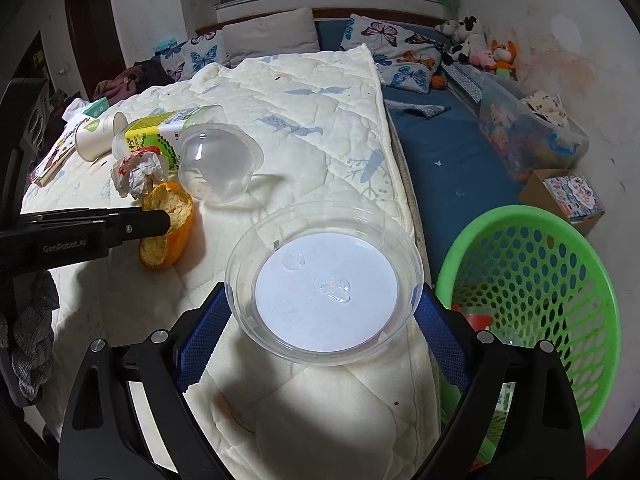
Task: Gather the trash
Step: 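Grasp the clear round lid with the right tool while the left tool grasps the bread slice, then carry the round lid and bread slice to the green basket and release both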
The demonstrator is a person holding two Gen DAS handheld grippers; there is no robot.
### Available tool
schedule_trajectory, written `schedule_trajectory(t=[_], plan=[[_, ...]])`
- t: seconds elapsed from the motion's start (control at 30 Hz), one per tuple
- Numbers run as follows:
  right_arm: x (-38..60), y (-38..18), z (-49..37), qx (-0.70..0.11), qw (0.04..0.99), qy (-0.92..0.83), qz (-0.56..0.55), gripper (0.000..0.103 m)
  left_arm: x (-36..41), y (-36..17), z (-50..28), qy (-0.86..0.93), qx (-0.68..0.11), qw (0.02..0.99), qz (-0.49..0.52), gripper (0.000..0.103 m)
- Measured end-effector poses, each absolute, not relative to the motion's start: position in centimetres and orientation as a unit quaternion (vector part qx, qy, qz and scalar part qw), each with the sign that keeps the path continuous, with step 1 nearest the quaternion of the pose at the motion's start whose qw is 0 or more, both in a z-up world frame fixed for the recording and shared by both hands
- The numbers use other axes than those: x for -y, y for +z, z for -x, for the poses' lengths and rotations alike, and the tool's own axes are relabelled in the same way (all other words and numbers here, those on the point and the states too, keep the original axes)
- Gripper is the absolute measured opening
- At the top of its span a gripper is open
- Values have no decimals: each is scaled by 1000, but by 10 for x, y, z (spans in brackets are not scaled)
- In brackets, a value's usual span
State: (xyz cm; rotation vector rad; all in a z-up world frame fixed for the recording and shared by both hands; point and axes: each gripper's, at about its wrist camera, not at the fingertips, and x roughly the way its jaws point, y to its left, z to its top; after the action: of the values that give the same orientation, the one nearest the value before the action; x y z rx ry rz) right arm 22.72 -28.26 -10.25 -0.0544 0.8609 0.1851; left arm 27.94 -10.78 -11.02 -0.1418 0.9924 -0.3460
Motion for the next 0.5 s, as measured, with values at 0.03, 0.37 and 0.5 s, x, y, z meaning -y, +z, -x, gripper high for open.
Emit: schedule_trajectory(t=[0.03,0.37,0.5], plan=[[283,-102,-227,-416,905,89,24,90,109,-111,-280,-164,-474,862,67,17],[292,-90,-204,-402,912,80,9,89,107,-96,-266,-177,-454,871,67,5],[297,-84,-192,-397,915,76,1,89,108,-82,-248,-196,-437,876,59,5]])
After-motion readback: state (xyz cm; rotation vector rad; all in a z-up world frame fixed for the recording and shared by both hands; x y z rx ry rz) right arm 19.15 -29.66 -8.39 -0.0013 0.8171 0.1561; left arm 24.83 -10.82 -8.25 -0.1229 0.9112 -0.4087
